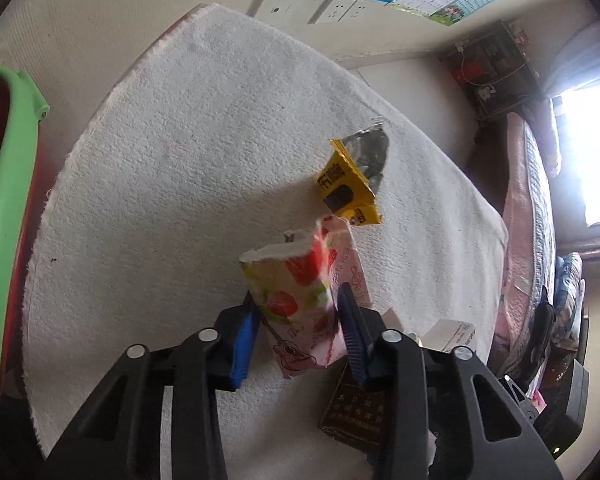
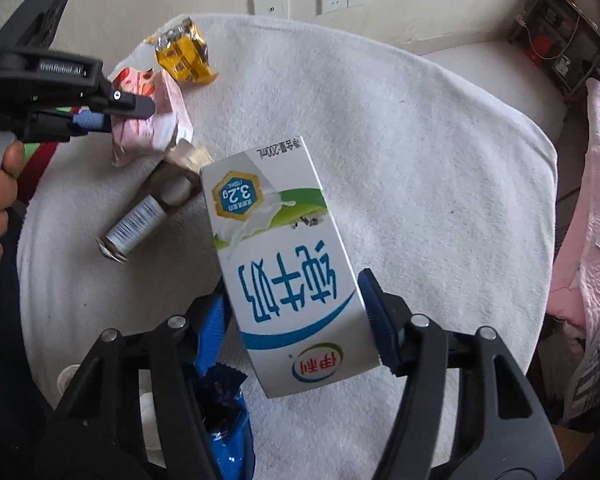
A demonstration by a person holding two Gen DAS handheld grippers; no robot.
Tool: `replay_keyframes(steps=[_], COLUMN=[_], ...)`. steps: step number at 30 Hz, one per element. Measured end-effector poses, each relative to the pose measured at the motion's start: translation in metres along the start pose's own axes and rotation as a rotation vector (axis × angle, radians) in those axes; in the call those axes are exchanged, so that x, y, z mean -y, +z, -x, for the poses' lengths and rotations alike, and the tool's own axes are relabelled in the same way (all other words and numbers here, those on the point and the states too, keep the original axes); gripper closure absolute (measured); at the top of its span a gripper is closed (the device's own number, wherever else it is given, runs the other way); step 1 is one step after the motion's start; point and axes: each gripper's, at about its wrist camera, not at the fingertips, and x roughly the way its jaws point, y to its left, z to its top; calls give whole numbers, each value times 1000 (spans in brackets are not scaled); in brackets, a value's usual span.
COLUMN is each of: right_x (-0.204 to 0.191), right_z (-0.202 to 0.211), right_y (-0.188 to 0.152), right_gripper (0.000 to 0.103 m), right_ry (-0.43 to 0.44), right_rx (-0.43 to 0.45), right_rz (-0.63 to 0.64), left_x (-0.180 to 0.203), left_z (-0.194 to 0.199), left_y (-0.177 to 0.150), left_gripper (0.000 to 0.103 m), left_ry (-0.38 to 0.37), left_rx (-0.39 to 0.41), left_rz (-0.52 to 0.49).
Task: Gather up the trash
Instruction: 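Carry the strawberry wrapper and milk carton toward the red bin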
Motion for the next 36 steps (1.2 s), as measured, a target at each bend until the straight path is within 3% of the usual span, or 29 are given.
replay_keyframes(steps=[13,22,29,36], right_x=[12,-22,-43,-66], right_z=[71,100,109,113], right_y=[-7,2,8,14], right_gripper=[44,43,43,43], right_ry=[15,41,52,62], right_rx=[140,213,238,249], right_rz=[-104,-78,-43,-10], left_x=[12,4,-17,-60], left_z=[61,113,153,186], left_y=[-16,-32,-38,-35], left_gripper=[70,70,70,70], left_ry=[37,73,124,161], left_rx=[96,177,258,311], left_rz=[-144,-202,-203,-135])
